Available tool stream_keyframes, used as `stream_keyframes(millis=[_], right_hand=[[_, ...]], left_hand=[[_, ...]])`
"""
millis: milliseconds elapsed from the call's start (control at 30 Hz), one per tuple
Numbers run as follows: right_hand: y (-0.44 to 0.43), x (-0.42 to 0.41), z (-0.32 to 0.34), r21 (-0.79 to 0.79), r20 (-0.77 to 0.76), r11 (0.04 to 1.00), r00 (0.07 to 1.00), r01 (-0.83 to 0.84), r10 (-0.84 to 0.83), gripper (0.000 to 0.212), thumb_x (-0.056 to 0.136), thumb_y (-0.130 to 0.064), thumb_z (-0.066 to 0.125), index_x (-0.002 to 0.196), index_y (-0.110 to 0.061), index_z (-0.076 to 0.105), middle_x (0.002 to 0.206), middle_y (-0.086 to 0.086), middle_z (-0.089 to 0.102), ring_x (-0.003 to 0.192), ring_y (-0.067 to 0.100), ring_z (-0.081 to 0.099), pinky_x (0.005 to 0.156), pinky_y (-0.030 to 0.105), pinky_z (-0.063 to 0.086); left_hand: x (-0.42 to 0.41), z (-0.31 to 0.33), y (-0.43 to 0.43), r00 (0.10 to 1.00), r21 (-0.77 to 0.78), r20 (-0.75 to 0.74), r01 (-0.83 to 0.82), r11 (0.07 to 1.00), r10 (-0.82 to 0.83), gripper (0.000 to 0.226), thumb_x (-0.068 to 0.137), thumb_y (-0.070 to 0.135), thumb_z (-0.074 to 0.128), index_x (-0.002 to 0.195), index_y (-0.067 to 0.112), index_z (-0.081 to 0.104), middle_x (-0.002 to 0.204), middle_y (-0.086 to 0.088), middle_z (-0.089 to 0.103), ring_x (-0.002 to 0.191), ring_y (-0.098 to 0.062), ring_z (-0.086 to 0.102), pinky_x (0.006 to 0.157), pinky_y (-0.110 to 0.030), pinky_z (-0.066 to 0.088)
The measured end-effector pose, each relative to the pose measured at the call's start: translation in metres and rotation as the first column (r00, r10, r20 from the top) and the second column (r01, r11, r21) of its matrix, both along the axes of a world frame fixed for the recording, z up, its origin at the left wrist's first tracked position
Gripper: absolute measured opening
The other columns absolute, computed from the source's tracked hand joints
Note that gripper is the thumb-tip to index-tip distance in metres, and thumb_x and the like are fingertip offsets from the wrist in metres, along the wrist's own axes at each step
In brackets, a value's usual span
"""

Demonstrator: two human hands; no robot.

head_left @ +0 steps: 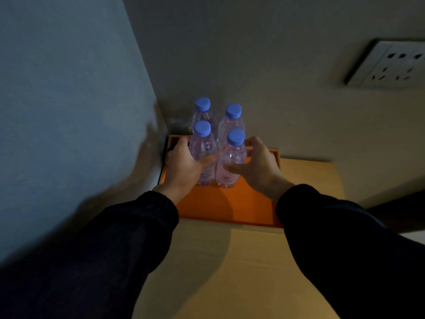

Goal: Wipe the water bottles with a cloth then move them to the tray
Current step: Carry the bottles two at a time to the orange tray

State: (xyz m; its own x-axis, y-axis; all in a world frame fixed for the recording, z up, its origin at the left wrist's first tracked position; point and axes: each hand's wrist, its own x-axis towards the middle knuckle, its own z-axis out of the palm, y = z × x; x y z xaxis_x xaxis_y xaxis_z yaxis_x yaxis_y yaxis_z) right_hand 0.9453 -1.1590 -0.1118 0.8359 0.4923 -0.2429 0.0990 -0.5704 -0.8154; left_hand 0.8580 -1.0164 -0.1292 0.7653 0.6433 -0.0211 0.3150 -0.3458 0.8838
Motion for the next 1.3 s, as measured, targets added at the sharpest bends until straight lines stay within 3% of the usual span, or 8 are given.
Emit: stream_keyframes(millis=[333,533,733,933,1067,1133,1233,1300], right_hand=[[-0.004,-0.004,-0.002,0.014,0.022,1.000,1.000,-0.016,0.015,0.080,0.068,-0.030,0.080,0.133,-0.020,0.035,0.125,0.004,0.057,0.092,0.010,0.052,0.059,0.013,0.040],[-0.004,-0.006,0.003,0.010,0.082,1.000,0.997,-0.009,0.008,0.071,0.070,-0.030,0.079,0.128,-0.017,0.041,0.118,0.003,0.061,0.077,0.004,0.053,0.056,0.013,0.040],[-0.002,-0.006,0.002,0.000,0.061,1.000,0.998,0.007,-0.007,0.068,0.068,-0.034,0.080,0.122,-0.021,0.041,0.119,0.005,0.062,0.096,0.018,0.060,0.076,0.035,0.055],[-0.002,-0.013,0.009,0.075,-0.086,0.995,0.994,0.069,-0.063,0.079,0.069,-0.034,0.079,0.134,-0.019,0.035,0.128,0.005,0.056,0.098,0.012,0.055,0.060,0.016,0.042],[-0.010,-0.029,0.028,0.143,-0.124,0.976,0.981,0.166,-0.148,0.071,0.077,-0.033,0.072,0.136,-0.013,0.037,0.123,0.001,0.052,0.101,0.004,0.042,0.061,0.004,0.038],[-0.017,-0.038,0.042,0.188,-0.087,0.952,0.970,0.241,-0.228,0.060,0.079,-0.034,0.069,0.129,-0.010,0.047,0.115,-0.002,0.055,0.100,0.005,0.047,0.065,0.000,0.041],[-0.035,-0.055,0.062,0.237,-0.097,0.904,0.934,0.357,-0.343,0.049,0.079,-0.035,0.068,0.119,-0.009,0.057,0.116,0.008,0.064,0.104,0.015,0.060,0.090,0.030,0.051],[-0.050,-0.071,0.082,0.265,-0.083,0.902,0.940,0.341,-0.331,0.037,0.083,-0.029,0.065,0.112,-0.006,0.061,0.102,0.003,0.067,0.091,0.005,0.063,0.082,0.019,0.052]], left_hand=[[-0.003,0.002,0.000,0.999,-0.023,-0.004,0.034,0.999,-0.034,0.051,0.072,0.031,0.080,0.113,0.023,0.051,0.100,0.014,0.060,0.091,-0.002,0.058,0.073,-0.014,0.044],[0.002,-0.004,0.001,1.000,-0.012,-0.027,-0.009,1.000,0.009,0.056,0.070,0.037,0.081,0.117,0.022,0.054,0.108,0.008,0.065,0.099,-0.009,0.062,0.087,-0.033,0.052],[-0.001,0.001,-0.002,0.999,-0.054,-0.021,0.032,0.998,-0.033,0.060,0.074,0.037,0.077,0.125,0.019,0.050,0.112,0.012,0.059,0.100,-0.004,0.056,0.076,-0.015,0.043],[0.001,0.010,-0.001,0.997,-0.124,-0.081,-0.016,0.992,0.006,0.048,0.078,0.038,0.072,0.118,0.031,0.048,0.102,0.020,0.059,0.096,0.000,0.058,0.076,-0.017,0.043],[-0.005,0.029,-0.005,0.987,-0.146,-0.131,-0.115,0.983,0.096,0.077,0.080,0.046,0.063,0.144,0.021,0.030,0.135,0.002,0.052,0.123,-0.017,0.051,0.101,-0.036,0.043],[-0.013,0.047,-0.012,0.980,-0.119,-0.099,-0.185,0.975,0.174,0.071,0.083,0.038,0.062,0.144,0.016,0.032,0.127,0.005,0.052,0.117,-0.012,0.051,0.099,-0.028,0.040],[-0.033,0.074,-0.027,0.951,-0.111,-0.018,-0.309,0.945,0.309,0.056,0.082,0.031,0.060,0.134,0.013,0.046,0.125,-0.005,0.060,0.105,-0.013,0.059,0.091,-0.021,0.045],[-0.053,0.093,-0.042,0.939,-0.135,0.043,-0.334,0.933,0.342,0.042,0.086,0.022,0.058,0.126,0.012,0.053,0.120,-0.009,0.063,0.093,-0.010,0.060,0.079,-0.009,0.045]])
